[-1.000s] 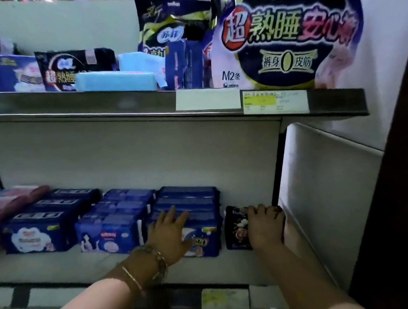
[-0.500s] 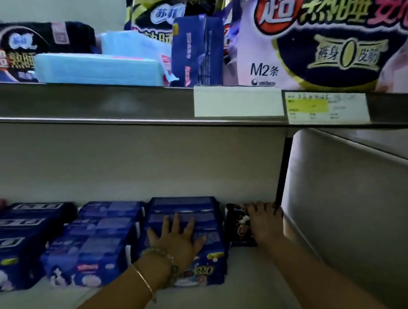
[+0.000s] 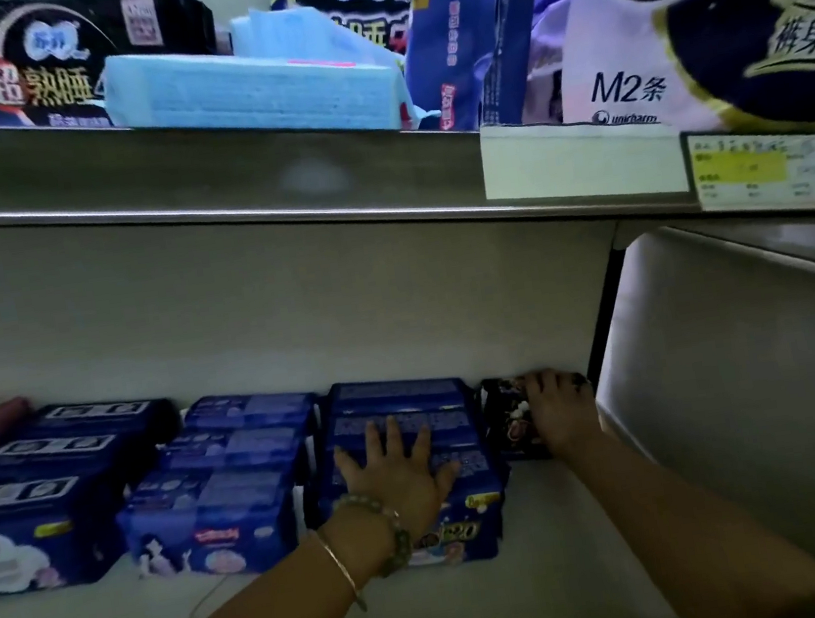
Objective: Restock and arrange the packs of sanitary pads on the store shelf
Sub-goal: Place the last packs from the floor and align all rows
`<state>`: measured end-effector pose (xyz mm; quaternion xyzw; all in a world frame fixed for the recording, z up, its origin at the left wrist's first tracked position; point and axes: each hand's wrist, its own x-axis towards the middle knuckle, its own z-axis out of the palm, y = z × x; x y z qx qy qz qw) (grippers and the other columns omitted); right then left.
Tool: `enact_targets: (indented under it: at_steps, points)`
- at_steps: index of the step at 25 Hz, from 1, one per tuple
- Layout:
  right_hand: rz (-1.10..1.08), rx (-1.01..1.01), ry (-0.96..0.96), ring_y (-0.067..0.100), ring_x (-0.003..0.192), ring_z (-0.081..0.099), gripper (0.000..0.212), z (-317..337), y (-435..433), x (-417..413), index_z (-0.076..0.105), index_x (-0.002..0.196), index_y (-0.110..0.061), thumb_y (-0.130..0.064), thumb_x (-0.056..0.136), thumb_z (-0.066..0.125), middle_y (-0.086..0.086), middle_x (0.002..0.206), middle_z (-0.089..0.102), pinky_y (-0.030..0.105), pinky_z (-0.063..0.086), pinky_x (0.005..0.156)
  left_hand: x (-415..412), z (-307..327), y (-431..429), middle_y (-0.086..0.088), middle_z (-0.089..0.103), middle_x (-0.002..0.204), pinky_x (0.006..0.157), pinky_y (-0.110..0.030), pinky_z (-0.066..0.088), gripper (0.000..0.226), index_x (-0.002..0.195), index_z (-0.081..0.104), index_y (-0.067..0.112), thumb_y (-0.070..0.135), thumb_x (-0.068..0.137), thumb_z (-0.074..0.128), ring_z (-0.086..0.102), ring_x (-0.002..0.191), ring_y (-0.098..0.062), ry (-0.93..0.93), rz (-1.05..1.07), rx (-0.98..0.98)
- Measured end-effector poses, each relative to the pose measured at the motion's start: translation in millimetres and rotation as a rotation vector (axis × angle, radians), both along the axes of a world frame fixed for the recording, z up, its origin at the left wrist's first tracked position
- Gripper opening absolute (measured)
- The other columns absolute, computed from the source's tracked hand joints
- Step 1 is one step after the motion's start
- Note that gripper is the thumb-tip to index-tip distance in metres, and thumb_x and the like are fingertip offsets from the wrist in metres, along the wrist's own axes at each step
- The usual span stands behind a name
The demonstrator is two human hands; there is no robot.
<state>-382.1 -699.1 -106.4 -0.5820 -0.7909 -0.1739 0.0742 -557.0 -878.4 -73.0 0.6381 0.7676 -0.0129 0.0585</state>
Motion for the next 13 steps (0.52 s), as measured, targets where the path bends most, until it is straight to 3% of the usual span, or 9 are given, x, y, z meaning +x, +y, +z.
enact_targets:
  at_steps: [2,3,5,7,13]
  points:
    - [-0.036,-0.046,-0.059,0.037,0.068,0.063,0.077,10,-10,1,0.068,0.097,-0.002,-0.027,0.028,0.091,0.020,0.082,0.065,0.046,0.054,0.058,-2,-1,1,-0.006,-0.014,0.156,0.109,-0.063,-0.001,0.066,0.148,-0.007,0.030,0.062,0.092,0.009,-0.012,0.143,-0.030,-0.014,-0.001,0.016]
    - [-0.058,-0.068,-0.095,0.038,0.086,0.063,0.087,16,-19,2,0.060,0.116,-0.002,-0.037,0.042,0.089,0.021,0.099,0.063,0.048,0.052,0.074,-3,-1,1,-0.006,-0.013,0.156,0.109,-0.062,-0.001,0.066,0.148,-0.006,0.030,0.062,0.092,0.010,-0.012,0.143,-0.030,-0.028,-0.002,0.020]
    - [-0.046,-0.076,-0.076,0.037,0.121,0.043,0.089,25,-30,3,0.028,0.142,-0.005,-0.042,0.074,0.071,0.021,0.132,0.045,0.049,0.033,0.101,-4,-1,-1,-0.005,-0.012,0.157,0.110,-0.060,-0.002,0.065,0.148,-0.003,0.030,0.061,0.093,0.012,-0.011,0.143,-0.029,-0.070,-0.004,0.043]
    - [-0.010,-0.086,-0.007,0.035,0.129,0.034,0.084,36,-45,3,0.018,0.145,-0.007,-0.041,0.082,0.063,0.020,0.139,0.036,0.045,0.027,0.104,-5,-2,-6,-0.006,-0.008,0.157,0.112,-0.057,-0.003,0.064,0.149,0.002,0.029,0.059,0.093,0.016,-0.010,0.144,-0.027,-0.116,-0.004,0.122]
    - [0.205,-0.066,0.488,0.032,0.115,0.048,0.048,86,-104,3,0.043,0.134,-0.005,-0.022,0.090,0.054,0.016,0.132,0.044,0.036,0.043,0.095,31,11,-38,-0.005,0.003,0.157,0.114,-0.048,0.002,0.061,0.147,0.017,0.020,0.052,0.096,0.025,-0.003,0.145,-0.021,-0.084,-0.063,0.313]
